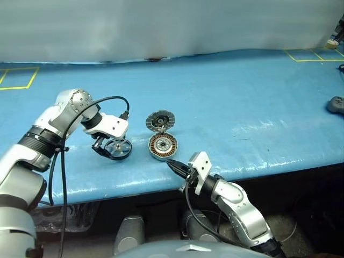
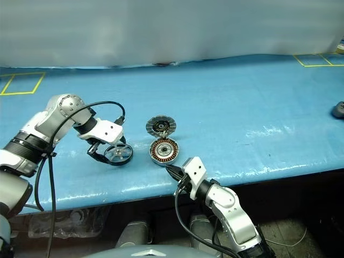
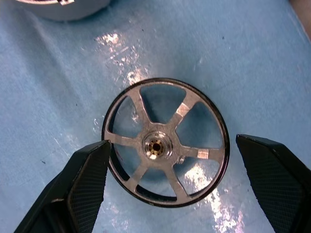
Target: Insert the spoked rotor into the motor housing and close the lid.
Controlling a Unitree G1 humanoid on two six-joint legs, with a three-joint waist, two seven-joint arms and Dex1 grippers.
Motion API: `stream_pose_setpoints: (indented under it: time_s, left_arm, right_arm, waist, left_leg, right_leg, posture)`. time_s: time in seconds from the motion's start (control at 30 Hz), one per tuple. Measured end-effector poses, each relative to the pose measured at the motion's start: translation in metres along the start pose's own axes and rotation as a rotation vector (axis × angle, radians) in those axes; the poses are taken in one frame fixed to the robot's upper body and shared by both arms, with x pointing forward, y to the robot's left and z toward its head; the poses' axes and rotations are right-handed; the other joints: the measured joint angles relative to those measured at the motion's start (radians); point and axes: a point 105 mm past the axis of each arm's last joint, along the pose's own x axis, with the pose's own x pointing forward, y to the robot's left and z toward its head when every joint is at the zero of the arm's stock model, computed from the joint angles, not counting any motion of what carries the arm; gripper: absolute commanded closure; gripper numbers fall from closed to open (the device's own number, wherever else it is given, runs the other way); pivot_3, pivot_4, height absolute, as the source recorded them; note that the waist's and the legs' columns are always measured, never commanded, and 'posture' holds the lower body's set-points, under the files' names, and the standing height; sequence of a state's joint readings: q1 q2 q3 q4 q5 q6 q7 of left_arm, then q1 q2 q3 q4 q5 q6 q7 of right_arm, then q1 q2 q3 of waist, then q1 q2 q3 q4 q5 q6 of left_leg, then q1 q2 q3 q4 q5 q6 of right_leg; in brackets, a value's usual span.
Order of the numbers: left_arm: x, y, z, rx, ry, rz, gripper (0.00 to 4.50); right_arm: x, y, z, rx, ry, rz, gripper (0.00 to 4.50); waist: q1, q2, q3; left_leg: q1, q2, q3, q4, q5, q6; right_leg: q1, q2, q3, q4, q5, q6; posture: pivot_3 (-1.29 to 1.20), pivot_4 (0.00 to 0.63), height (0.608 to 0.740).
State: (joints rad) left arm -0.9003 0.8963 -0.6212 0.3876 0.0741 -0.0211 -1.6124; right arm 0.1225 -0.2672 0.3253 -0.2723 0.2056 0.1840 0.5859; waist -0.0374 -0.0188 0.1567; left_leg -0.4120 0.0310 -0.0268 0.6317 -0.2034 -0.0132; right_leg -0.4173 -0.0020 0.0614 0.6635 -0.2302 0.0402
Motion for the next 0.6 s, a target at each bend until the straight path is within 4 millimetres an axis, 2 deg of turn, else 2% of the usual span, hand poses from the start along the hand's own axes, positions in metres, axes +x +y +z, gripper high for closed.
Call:
stream_pose_setpoints:
  time_s: [0.13, 0.4, 0.6]
  left_arm:
    - [-0.008, 0.004, 0.000, -0.028, 0.006, 0.023, 0.00]
    - [0.001, 0.007, 0.001, -0.044, 0.034, 0.010, 0.00]
    - [0.008, 0.007, -0.007, -0.072, 0.073, -0.004, 0.00]
  right_arm:
    - [0.000, 0.000, 0.000, -0.003, 0.002, 0.001, 4.48]
    - [0.003, 0.002, -0.002, -0.004, 0.009, 0.011, 4.48]
    - [0.001, 0.002, -0.005, 0.001, 0.021, -0.002, 4.48]
  waist:
    - [0.000, 0.000, 0.000]
    - [0.001, 0.000, 0.000]
    - [0.000, 0.000, 0.000]
  left_leg:
    - [0.001, 0.000, 0.000, 0.000, 0.000, 0.000]
    - [0.000, 0.000, 0.000, 0.001, 0.000, 0.000]
    - [0.000, 0.000, 0.000, 0.002, 0.000, 0.000]
  right_leg:
    - [0.001, 0.000, 0.000, 0.000, 0.000, 0.000]
    - [0.001, 0.000, 0.000, 0.001, 0.000, 0.000]
    - [0.001, 0.001, 0.000, 0.001, 0.000, 0.000]
  posture:
    - [0.00, 0.150, 0.740]
    - [0.00, 0.150, 0.740]
    - [0.00, 0.150, 0.740]
